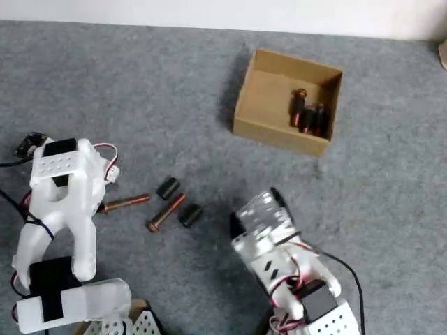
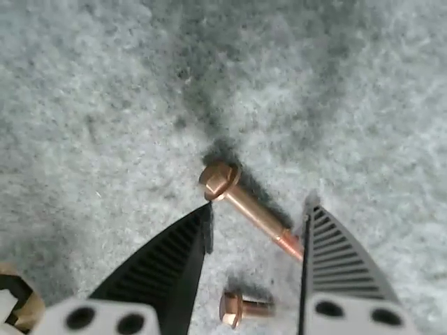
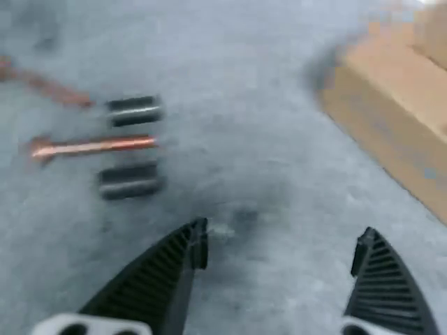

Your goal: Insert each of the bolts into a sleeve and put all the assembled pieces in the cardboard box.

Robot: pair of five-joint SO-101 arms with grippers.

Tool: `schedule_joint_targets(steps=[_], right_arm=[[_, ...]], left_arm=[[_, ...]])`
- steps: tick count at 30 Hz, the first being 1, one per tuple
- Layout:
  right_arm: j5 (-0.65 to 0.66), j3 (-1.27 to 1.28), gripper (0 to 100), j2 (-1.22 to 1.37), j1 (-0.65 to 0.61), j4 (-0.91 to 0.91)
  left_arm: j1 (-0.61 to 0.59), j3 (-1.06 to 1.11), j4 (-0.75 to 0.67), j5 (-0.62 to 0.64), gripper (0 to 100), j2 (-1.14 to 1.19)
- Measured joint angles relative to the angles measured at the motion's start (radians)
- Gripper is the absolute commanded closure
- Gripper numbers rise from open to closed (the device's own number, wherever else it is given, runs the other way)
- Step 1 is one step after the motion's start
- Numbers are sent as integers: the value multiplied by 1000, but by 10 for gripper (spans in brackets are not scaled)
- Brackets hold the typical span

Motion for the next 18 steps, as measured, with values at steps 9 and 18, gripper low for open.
schedule_joint_targets(steps=[9, 18], right_arm=[[195, -9, 752, 3, -68, 0], [252, -221, 753, 97, -34, 0]], left_arm=[[-5, 0, 0, 0, 797, 0], [-5, 0, 0, 0, 796, 0]])
